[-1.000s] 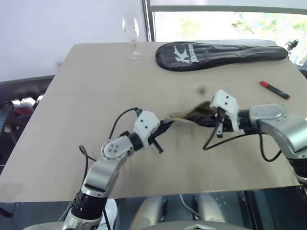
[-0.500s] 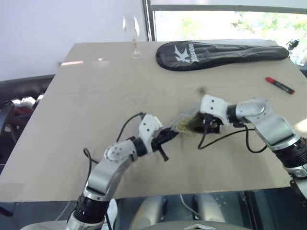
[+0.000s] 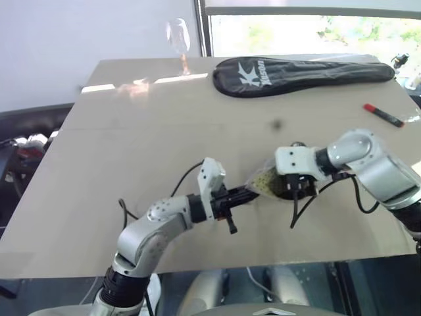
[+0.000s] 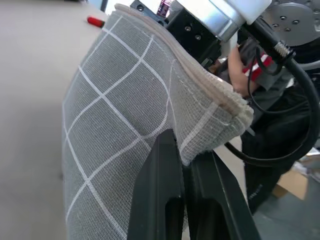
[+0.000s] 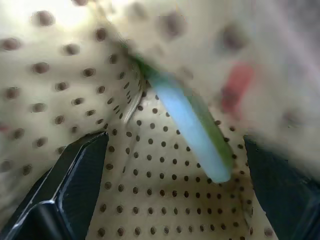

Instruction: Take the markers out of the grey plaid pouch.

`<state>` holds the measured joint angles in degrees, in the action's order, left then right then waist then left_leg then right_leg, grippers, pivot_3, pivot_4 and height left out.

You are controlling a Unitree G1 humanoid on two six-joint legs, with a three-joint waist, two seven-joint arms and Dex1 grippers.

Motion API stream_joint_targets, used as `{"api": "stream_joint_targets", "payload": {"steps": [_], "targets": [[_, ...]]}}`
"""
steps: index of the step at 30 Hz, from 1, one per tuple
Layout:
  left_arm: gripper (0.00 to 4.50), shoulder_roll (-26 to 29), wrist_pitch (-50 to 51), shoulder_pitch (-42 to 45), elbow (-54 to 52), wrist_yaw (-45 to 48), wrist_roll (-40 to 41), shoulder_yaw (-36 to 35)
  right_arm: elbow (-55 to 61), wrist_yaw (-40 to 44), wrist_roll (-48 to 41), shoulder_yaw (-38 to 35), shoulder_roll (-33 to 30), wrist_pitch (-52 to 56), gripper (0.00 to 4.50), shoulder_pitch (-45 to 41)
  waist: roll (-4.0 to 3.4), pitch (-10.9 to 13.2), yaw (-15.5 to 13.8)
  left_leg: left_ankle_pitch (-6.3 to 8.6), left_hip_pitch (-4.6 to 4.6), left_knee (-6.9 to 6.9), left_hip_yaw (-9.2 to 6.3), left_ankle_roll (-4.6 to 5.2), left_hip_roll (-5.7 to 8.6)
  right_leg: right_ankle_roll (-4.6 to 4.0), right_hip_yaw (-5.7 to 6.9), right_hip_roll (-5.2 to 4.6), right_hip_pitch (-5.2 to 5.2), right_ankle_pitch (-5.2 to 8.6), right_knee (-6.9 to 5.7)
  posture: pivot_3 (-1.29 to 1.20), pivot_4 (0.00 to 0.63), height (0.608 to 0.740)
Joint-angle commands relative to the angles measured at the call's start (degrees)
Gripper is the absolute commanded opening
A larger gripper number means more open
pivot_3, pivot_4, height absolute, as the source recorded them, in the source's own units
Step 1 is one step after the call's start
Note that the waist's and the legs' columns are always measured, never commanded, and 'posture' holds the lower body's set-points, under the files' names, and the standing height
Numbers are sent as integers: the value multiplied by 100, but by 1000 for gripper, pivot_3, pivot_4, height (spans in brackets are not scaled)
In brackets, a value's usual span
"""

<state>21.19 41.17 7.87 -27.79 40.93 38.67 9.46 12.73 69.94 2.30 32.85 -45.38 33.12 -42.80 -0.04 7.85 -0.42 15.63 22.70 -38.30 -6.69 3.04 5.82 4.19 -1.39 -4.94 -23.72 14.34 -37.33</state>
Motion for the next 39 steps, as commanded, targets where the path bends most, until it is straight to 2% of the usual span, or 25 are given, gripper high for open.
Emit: {"api": "stream_joint_targets", "payload": {"steps": [1, 5, 6, 7, 12, 15, 16, 29, 39], "targets": [[0, -53, 2, 55, -255, 71, 306, -62, -561, -222, 435, 308, 390, -585, 4422, -19, 0, 0, -1, 0, 0, 0, 0, 0, 0, 0, 0, 0, 0, 0, -1, 0, 150, 740], [0, -109, 23, 93, -213, 66, 289, -45, -977, -165, 533, 315, 751, -1026, 4422, 63, 1, -1, 10, 0, -3, -1, 1, -1, 1, 0, 0, 1, 0, 0, -1, 0, 150, 740], [0, -119, 12, 97, -196, 70, 270, -37, -1036, -108, 561, 317, 750, -1116, 4042, 96, 1, -1, 11, 0, -3, -1, 1, -1, 1, 0, 1, 1, 0, 0, -1, 0, 150, 740], [0, -127, 2, 99, -184, 75, 255, -34, -1074, -63, 568, 304, 750, -1167, 3910, 124, 1, -1, 11, 0, -4, -2, 0, -1, 1, 0, 2, 1, 0, 0, -1, 0, 150, 740], [0, -139, -57, 71, -143, 88, 172, -17, -1038, 184, 571, 158, 566, -1347, 1727, 269, 1, -1, -7, 0, -7, -2, -1, -1, 1, 0, 3, 1, 2, 0, -1, 0, 150, 740], [0, -124, -95, 29, -131, 95, 114, -4, -936, 261, 542, 28, 496, -1342, 550, 326, 2, -2, -32, 0, -7, -3, -2, -1, 1, 0, 4, 1, 3, 0, -1, 0, 150, 740], [0, -111, -106, 16, -130, 96, 92, -1, -904, 277, 535, -14, 479, -1336, 329, 340, 2, -2, -33, 0, -7, -3, -3, -1, 1, 0, 5, 0, 3, 0, -1, 0, 150, 740], [0, 351, -425, -156, 18, 234, -259, -85, 195, 315, -115, -1165, -150, -306, 310, 380, 1, 1, -34, 0, -2, -1, -2, 0, 2, 0, 0, -2, 2, 0, 2, 0, 150, 740], [0, 393, -692, -88, 170, 101, -434, -164, 728, 252, -586, -1398, -438, 391, 310, 483, 1, 1, -36, 0, 0, 1, -3, 0, 1, 0, -7, -3, 2, 0, 6, 0, 150, 740]]}}
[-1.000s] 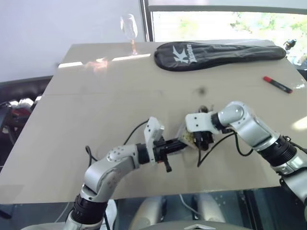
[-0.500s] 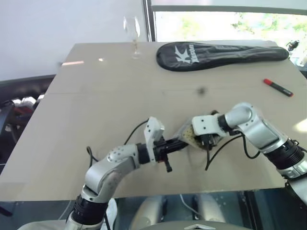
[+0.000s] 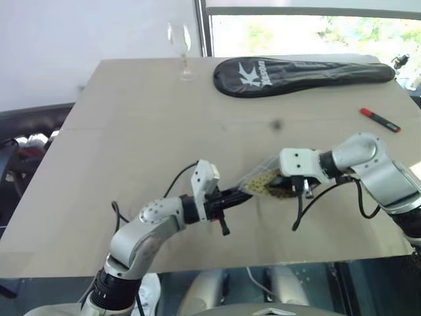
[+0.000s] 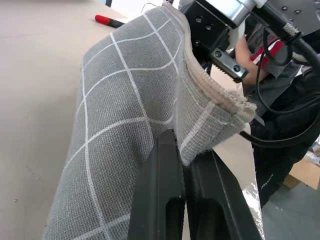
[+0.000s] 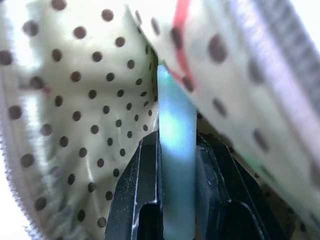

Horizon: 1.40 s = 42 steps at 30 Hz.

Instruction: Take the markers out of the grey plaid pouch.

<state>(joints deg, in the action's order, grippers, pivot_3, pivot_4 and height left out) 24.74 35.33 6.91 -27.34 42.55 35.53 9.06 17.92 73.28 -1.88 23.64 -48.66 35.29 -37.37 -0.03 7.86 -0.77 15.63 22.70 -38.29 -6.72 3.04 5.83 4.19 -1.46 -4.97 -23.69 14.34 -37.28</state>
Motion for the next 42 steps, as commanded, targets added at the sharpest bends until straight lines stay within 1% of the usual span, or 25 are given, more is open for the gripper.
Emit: {"api": "stream_joint_targets", "payload": {"steps": [1, 3, 5, 6, 9, 11, 13, 16, 18, 22, 27, 30, 32, 33, 36, 39, 42], "targets": [[0, 39, -160, 39, 149, -85, -185, -103, 221, -118, -197, -476, -97, 190, 310, -61, 0, 0, 0, 0, 0, 0, 0, 0, 0, 0, 0, 0, 0, 0, 0, 0, 150, 740], [0, 136, -350, 76, 190, -49, -485, 90, 245, -273, -244, -461, 36, 224, 310, -108, 1, 0, 0, 0, 0, 0, 0, 0, 0, 0, 0, 0, 0, 0, 0, 0, 150, 740], [0, 129, -399, 87, 185, -43, -559, 158, 270, -378, -214, -374, 97, 185, 310, -145, 0, 1, 3, 0, 0, 0, 1, 0, 0, 0, -1, 0, -1, 0, 0, 0, 150, 740], [0, 93, -373, 106, 148, -72, -543, 171, 275, -437, -75, -224, 105, 109, 310, -160, 0, 0, 2, 0, 0, 1, 1, 0, 0, 0, -1, 0, -1, 0, 0, 0, 150, 740], [0, -70, -202, 263, -67, -207, -407, 214, 35, -1092, 905, 385, 332, -823, 310, -198, 1, 0, 2, 0, 3, 1, 1, 0, 1, 0, 2, 0, -1, 0, 3, 0, 150, 740], [0, -162, -112, 374, -139, -303, -329, 184, -40, -1409, 1254, 523, 543, -1154, 310, -203, 1, 0, 12, 0, 3, 0, 1, 0, 0, 0, 4, 1, -2, 0, 2, 0, 150, 740], [0, -261, -34, 477, -169, -426, -323, 147, -41, -1466, 1416, 559, 645, -1297, 310, -157, 2, 1, 8, -1, 2, 0, 2, -1, 0, 1, 7, 2, -5, 0, -5, 0, 150, 740], [0, -429, 17, 581, -167, -671, -356, 101, -39, -1617, 1507, 489, 819, -1488, 310, -81, 2, 1, 1, -1, 3, -1, 2, -1, 1, 1, 9, 2, -5, 0, -3, 0, 150, 740], [0, -566, -101, 632, -70, -977, -642, 136, 21, -1742, 1428, 359, 993, -1451, 310, -18, 3, 1, 5, -1, 4, -2, 3, -1, 2, 1, 8, 2, -4, 0, -2, 0, 150, 740], [0, -735, -153, 602, -5, -1309, -934, 213, 16, -1993, 1517, 90, 1119, -1169, 310, 82, 2, 1, 5, -1, 3, -2, 0, -2, 1, 1, 11, 3, -4, 0, -5, 0, 150, 740], [0, -856, -285, 559, 56, -1479, -1162, 267, 115, -2048, 1194, -376, 1270, -490, 310, 155, 2, 1, 6, -1, 3, -2, 1, -2, 2, 1, 10, 4, -4, 0, -6, 0, 150, 740], [0, -689, -512, 498, 195, -1395, -1445, 300, 114, -1870, 910, -758, 1092, -194, 310, 73, 2, 2, 7, -1, 3, -1, 2, -1, 2, 1, 9, 4, -4, 0, -6, 0, 150, 740], [0, -459, -864, 478, 326, -1302, -1865, 456, 123, -1693, 717, -967, 861, 42, 310, 55, 2, 2, 5, -1, 3, -1, 2, -1, 2, 1, 9, 3, -4, 0, -5, 0, 150, 740], [0, -373, -1048, 481, 415, -1306, -2087, 528, 188, -1569, 489, -1123, 792, 365, 310, 52, 2, 2, -5, -1, 3, -1, 3, -1, 2, 0, 9, 3, -4, 0, -5, 0, 150, 740], [0, -346, -1356, 504, 586, -1381, -2347, 537, 356, -1310, -42, -1466, 552, 975, 310, 59, 3, 2, -3, -1, 3, -1, 2, -1, 2, 0, 9, 2, -3, 0, -2, 0, 150, 740], [0, -382, -1540, 487, 682, -1451, -2514, 459, 370, -1206, -239, -1677, 178, 1206, 310, 135, 0, 3, -2, 0, 5, 0, 2, 0, 2, 0, 8, 0, -4, 0, 1, 0, 150, 740], [0, -414, -1695, 497, 796, -1588, -2649, 259, 257, -1050, -350, -1824, -391, 1237, 310, 364, 1, 3, -5, 0, 6, 2, 1, 0, 2, 0, 8, -1, -3, 0, 2, 0, 150, 740]]}}
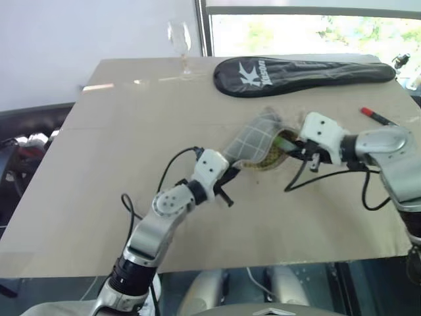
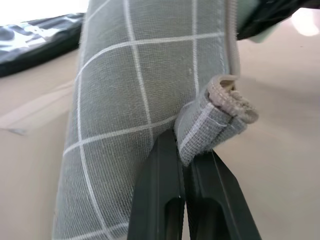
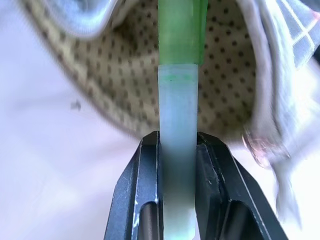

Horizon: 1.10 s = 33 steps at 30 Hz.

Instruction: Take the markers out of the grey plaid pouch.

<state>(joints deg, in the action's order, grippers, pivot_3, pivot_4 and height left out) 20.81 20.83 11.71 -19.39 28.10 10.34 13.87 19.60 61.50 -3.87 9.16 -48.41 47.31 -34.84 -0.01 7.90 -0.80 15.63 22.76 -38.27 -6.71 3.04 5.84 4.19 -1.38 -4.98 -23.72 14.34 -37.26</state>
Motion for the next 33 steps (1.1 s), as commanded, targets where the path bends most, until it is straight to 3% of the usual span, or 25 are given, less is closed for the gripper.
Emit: {"api": "stream_joint_targets", "payload": {"steps": [1, 6, 12, 14, 19, 25, 28, 31, 33], "targets": [[0, -12, -285, 0, 19, -172, -167, -269, 12, 133, -132, -407, -597, 0, 310, 199, 0, 0, -2, 0, 0, 0, 1, 0, 0, 0, -1, 0, 0, 0, 0, 0, 150, 740], [0, 38, -375, -120, 42, -202, -236, -472, -500, 106, 30, -351, -1280, -424, 310, 772, 0, 0, -8, 0, 1, 0, 1, 0, 0, 0, -1, -2, 1, 0, 5, 0, 150, 740], [0, 183, -482, -342, -2, -207, -314, -709, -2229, -916, 568, -360, -1165, -1253, 310, 872, 0, 0, 7, 0, -6, 0, 14, 0, -1, 0, -8, 0, 0, 0, -6, 0, 150, 740], [0, 224, -504, -407, -27, -216, -312, -769, -2526, -1041, 531, -461, -1071, -1553, 1415, 829, 0, 0, 3, 0, -5, 0, 13, 0, -1, 0, -7, 0, -2, 0, -7, 0, 150, 740], [0, 364, -574, -562, -59, -229, -372, -986, -2627, -1085, 238, -826, -859, -1674, 3652, 805, -1, 0, 9, 0, -6, 0, 16, 0, -2, 0, -11, 1, -2, 0, -7, 0, 150, 740], [0, 598, -787, -776, -13, -180, -454, -1286, -2275, -1237, -624, -1806, -384, -1424, 3652, 913, -1, 0, 1, 0, -5, 0, 12, 0, -2, 0, -13, 2, 0, 0, -7, 0, 150, 740], [887, 693, -910, -1009, -96, -283, -574, -1472, -1554, -1018, -1493, -2508, 8, -1135, 3681, 1684, 3, -3, -27, 0, -3, 2, 5, 0, -2, 0, -19, 1, 2, 0, -1, 0, 150, 740], [2259, 577, -671, -1592, -552, -409, -385, -1703, -1122, -846, -2086, -3075, 259, -1015, 3681, 2466, 3, -2, -25, 1, 4, 8, -7, 1, -3, 0, -15, 1, 4, 0, 17, 0, 150, 740], [2259, 505, -457, -1971, -828, -413, -138, -1920, -969, -655, -2426, -3382, 356, -1083, 3681, 2936, -1, -1, -20, 5, 7, 8, -2, 8, -1, 1, -20, -2, 5, 0, 21, 0, 150, 740]]}}
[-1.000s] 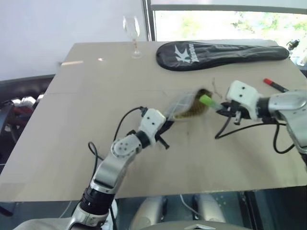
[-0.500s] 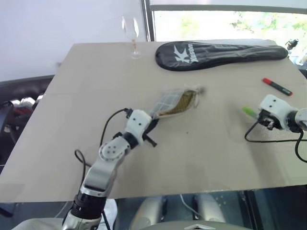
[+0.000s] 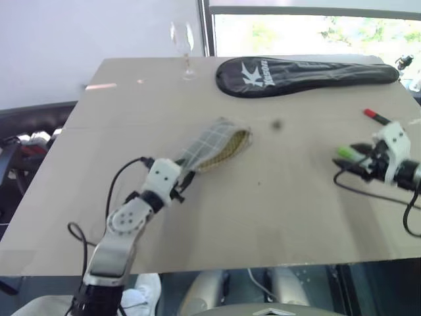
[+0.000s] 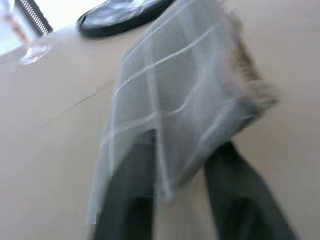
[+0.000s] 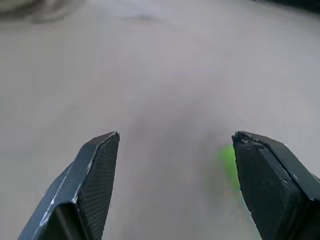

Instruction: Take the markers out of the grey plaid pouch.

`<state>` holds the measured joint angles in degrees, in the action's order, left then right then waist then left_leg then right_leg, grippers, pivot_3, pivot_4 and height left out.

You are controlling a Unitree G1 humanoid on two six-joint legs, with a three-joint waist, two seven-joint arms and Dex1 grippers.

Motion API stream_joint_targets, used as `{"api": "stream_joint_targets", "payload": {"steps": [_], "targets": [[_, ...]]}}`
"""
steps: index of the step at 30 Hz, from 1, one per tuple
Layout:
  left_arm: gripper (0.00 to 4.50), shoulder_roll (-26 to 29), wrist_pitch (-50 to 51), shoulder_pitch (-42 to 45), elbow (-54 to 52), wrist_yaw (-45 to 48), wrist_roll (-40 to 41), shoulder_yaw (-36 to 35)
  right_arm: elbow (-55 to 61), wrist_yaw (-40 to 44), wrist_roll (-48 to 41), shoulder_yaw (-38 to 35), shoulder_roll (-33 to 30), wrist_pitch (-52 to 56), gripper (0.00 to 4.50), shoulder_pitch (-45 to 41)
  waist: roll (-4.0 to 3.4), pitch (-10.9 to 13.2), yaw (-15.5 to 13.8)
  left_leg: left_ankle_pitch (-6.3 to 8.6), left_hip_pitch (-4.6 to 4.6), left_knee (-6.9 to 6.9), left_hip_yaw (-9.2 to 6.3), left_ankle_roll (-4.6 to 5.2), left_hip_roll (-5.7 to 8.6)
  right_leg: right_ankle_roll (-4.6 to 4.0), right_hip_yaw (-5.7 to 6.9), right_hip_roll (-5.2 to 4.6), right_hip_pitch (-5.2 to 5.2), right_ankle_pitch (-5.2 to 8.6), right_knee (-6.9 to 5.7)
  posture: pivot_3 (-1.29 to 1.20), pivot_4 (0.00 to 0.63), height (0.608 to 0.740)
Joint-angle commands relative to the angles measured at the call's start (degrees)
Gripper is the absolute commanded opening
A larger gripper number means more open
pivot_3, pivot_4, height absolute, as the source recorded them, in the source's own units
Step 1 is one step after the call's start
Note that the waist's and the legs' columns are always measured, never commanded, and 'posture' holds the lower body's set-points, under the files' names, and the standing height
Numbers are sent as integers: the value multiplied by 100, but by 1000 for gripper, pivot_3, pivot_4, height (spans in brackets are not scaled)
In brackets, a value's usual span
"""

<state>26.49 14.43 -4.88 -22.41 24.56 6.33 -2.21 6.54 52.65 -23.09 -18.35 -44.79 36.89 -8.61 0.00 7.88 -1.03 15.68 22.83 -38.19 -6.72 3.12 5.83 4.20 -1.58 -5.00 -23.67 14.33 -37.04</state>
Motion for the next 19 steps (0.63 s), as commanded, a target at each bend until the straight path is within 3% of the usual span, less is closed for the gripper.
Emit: {"api": "stream_joint_targets", "payload": {"steps": [1, 6, 13, 19], "targets": [[2259, -118, 309, -474, -650, -73, 493, -556, 306, 337, -565, -739, 2, -144, 3681, 585, -5, 3, 4, 1, -2, -1, 4, 1, 0, 0, -3, 0, 0, 0, 1, 0, 150, 740], [2259, -102, 1087, -1278, -1119, 255, 1712, -1588, -276, 764, -533, -1013, -108, -698, 3681, 1420, -9, -3, 22, 3, -35, -2, 3, 2, -7, -1, 1, 5, 24, 1, -14, 0, 150, 740], [2259, 184, 1167, -2988, -2008, 1092, 2222, -1465, -1025, 1310, -609, -1130, -79, -1477, 3681, 1688, -16, 0, 22, 28, -84, 10, 38, 41, -8, -1, -31, 2, 67, 2, 8, 0, 150, 740], [2259, 33, 938, -3369, -2096, 1109, 2243, -1503, -1509, 1691, -752, -1168, -196, -1637, 3681, 1594, -18, 1, -1, 44, -103, 13, 22, 31, -10, -3, -7, -3, 101, 4, 21, 0, 150, 740]]}}
